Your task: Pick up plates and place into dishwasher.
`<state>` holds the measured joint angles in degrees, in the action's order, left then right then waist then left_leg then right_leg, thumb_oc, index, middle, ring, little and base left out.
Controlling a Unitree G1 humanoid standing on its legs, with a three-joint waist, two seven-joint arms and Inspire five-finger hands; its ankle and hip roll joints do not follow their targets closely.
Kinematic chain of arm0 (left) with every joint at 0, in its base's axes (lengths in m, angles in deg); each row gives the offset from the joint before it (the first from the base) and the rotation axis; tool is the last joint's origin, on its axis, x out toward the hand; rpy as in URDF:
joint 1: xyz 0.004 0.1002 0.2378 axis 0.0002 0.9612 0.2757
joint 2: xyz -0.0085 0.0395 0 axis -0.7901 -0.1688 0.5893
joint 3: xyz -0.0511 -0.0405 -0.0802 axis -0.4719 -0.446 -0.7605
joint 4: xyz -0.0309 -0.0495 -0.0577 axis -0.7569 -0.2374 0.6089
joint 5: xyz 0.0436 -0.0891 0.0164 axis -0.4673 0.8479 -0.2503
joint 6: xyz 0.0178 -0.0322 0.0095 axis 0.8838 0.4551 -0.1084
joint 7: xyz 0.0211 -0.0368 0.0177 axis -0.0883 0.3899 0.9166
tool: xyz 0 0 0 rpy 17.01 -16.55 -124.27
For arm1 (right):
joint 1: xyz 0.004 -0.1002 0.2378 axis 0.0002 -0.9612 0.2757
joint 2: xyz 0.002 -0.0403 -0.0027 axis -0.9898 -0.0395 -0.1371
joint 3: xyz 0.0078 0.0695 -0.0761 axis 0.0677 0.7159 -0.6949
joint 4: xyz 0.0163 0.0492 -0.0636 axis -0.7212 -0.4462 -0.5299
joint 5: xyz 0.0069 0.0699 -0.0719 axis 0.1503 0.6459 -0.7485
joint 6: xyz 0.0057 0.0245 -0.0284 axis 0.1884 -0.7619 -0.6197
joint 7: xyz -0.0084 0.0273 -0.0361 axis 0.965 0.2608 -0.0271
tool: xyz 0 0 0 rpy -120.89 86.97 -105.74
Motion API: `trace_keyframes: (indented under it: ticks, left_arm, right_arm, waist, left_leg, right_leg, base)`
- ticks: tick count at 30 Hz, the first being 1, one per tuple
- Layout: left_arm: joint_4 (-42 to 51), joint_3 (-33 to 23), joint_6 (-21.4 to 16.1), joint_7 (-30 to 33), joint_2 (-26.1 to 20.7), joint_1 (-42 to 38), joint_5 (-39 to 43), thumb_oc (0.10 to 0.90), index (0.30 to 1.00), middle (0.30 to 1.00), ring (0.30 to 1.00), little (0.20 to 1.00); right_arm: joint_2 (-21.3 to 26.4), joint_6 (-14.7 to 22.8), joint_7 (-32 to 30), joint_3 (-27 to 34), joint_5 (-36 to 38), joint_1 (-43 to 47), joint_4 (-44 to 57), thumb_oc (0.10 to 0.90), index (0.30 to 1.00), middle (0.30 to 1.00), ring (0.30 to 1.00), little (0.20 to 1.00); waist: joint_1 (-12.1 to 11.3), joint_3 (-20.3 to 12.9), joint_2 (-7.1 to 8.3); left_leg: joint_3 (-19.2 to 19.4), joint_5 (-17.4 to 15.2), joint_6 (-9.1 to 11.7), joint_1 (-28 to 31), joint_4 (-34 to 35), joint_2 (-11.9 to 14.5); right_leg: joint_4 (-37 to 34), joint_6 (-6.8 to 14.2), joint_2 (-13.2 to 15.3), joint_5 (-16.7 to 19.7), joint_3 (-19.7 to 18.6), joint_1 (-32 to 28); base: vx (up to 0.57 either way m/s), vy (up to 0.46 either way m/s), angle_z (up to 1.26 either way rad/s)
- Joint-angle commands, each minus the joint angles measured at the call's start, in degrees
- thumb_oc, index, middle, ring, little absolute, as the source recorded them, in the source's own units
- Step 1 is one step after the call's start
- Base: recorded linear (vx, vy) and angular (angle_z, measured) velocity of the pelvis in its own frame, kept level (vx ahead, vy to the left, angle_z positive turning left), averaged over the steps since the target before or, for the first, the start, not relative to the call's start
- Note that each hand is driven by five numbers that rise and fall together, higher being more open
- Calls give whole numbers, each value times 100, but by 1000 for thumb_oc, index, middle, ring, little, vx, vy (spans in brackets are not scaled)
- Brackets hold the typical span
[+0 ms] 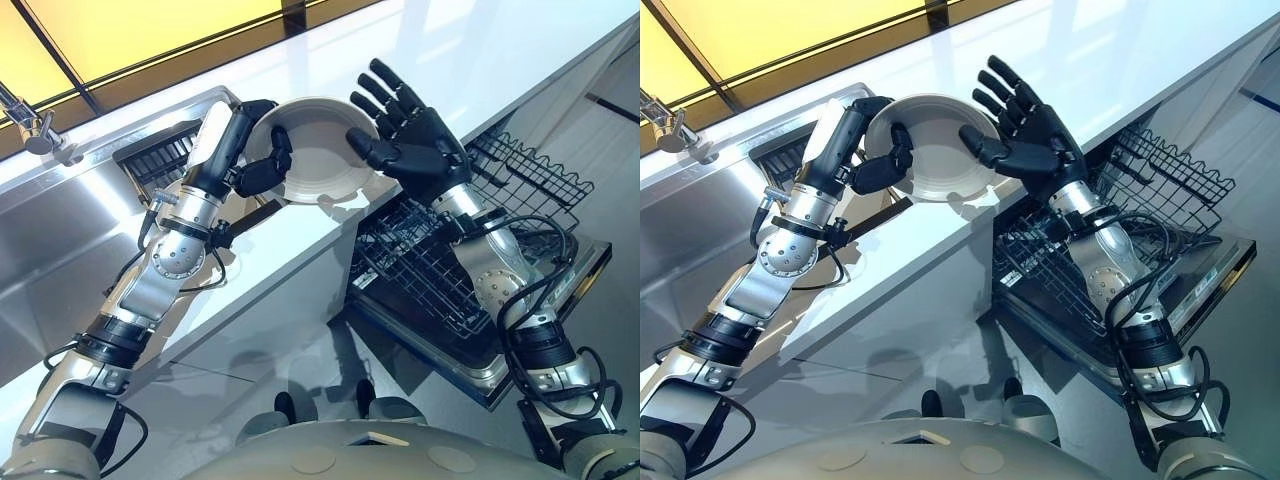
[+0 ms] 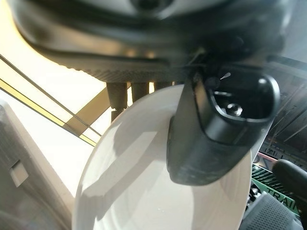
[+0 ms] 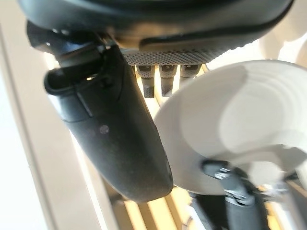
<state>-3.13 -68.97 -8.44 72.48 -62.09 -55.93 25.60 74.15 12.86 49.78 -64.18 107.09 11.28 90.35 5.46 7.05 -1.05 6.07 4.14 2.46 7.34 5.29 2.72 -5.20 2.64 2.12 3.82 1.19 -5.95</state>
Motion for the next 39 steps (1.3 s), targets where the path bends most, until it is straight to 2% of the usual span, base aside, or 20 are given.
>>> trace_keyframes:
  ticks: [1, 13, 14, 15, 16, 21, 26, 29, 30, 31, 32, 33, 39]
  left_arm:
    - [116, 84, -559, 378, -89, -1260, 75, 100, 300, 300, 300, 200]
    - [154, 276, -532, 234, -136, -1359, 187, 100, 300, 300, 300, 200]
    - [154, 289, -529, 216, -137, -1355, 199, 100, 300, 300, 300, 200]
    - [159, 286, -533, 191, -137, -1338, 208, 100, 300, 300, 300, 200]
    - [149, 293, -539, 182, -133, -1330, 216, 100, 300, 300, 300, 200]
    - [136, 337, -556, 73, -64, -1281, 206, 100, 300, 300, 300, 200]
    - [159, 421, -505, -116, -12, -1264, 349, 100, 300, 300, 300, 200]
    - [112, 468, -300, -472, 89, -1229, 858, 100, 300, 300, 300, 200]
    - [73, 482, -204, -645, 149, -1199, 1033, 147, 340, 340, 340, 247]
    - [46, 493, -120, -769, 212, -1155, 1195, 429, 582, 582, 582, 529]
    - [30, 507, 12, -942, 295, -1089, 1407, 679, 796, 796, 796, 779]
    - [5, 518, 110, -1095, 348, -1052, 1540, 800, 900, 900, 900, 900]
    - [-291, 489, 646, -1498, 577, -963, 2754, 800, 900, 900, 900, 900]
  right_arm:
    - [28, 190, 272, -77, -168, 962, 176, 800, 900, 900, 900, 900]
    - [385, -48, 513, -515, -344, 1343, -170, 800, 900, 900, 900, 900]
    - [393, -14, 506, -538, -290, 1369, -175, 646, 768, 768, 768, 746]
    - [385, 9, 522, -540, -238, 1390, -180, 284, 458, 458, 458, 384]
    - [372, 19, 513, -544, -233, 1409, -179, 100, 300, 300, 300, 200]
    - [246, 46, 388, -570, -287, 1501, -127, 100, 300, 300, 300, 200]
    - [126, 230, 161, -549, -255, 1492, -109, 100, 300, 300, 300, 200]
    - [32, 275, 54, -527, -282, 1502, -100, 100, 300, 300, 300, 200]
    - [-13, 290, 43, -528, -296, 1504, -98, 100, 300, 300, 300, 200]
    - [-46, 290, 26, -524, -317, 1506, -88, 100, 300, 300, 300, 200]
    - [-65, 279, -13, -518, -310, 1516, -74, 100, 300, 300, 300, 200]
    - [-78, 262, -42, -518, -299, 1533, -74, 100, 300, 300, 300, 200]
    - [-87, 232, -120, -576, -200, 1655, -246, 100, 300, 300, 300, 200]
  waist:
    - [-48, -570, 200]
    - [-115, -558, 254]
    - [-122, -559, 258]
    - [-129, -559, 259]
    - [-133, -559, 261]
    - [-165, -542, 255]
    - [-176, -520, 248]
    - [-178, -513, 246]
    - [-174, -512, 240]
    - [-172, -510, 233]
    - [-174, -511, 229]
    - [-175, -511, 226]
    - [-157, -514, 197]
  left_leg:
    - [43, -431, -298, -35, -29, -360]
    - [-64, -422, -296, -20, -29, -359]
    - [-66, -423, -294, -18, -29, -359]
    - [-73, -422, -295, -15, -29, -362]
    - [-75, -420, -294, -13, -29, -363]
    - [-98, -421, -299, -11, -29, -363]
    - [-90, -431, -305, 5, -42, -363]
    - [-55, -443, -306, 23, -39, -363]
    - [-36, -444, -303, 27, -39, -361]
    - [-19, -442, -301, 28, -40, -359]
    - [-1, -442, -299, 30, -44, -356]
    - [7, -445, -300, 31, -48, -355]
    - [35, -446, -307, 38, -73, -351]
  right_leg:
    - [319, 129, -350, -370, 290, 109]
    - [336, 104, -361, -400, 278, 73]
    - [326, 106, -357, -396, 283, 67]
    - [321, 106, -358, -392, 286, 64]
    - [319, 106, -358, -388, 289, 64]
    - [311, 104, -355, -385, 272, 62]
    - [293, 109, -344, -375, 267, 44]
    - [234, 125, -320, -337, 298, 30]
    - [219, 129, -317, -327, 300, 27]
    - [207, 131, -316, -318, 296, 27]
    - [196, 134, -313, -310, 294, 26]
    - [190, 136, -312, -306, 291, 25]
    - [193, 124, -315, -304, 238, 29]
  base:
    - [13, -8, 5]
    - [6, -7, 4]
    - [0, 0, 0]
    - [0, 0, 0]
    - [0, 0, 0]
    - [0, 0, 0]
    - [0, 0, 0]
    - [0, 0, 0]
    - [0, 0, 0]
    - [0, 0, 0]
    - [0, 0, 0]
    - [0, 0, 0]
    - [3, -3, -2]
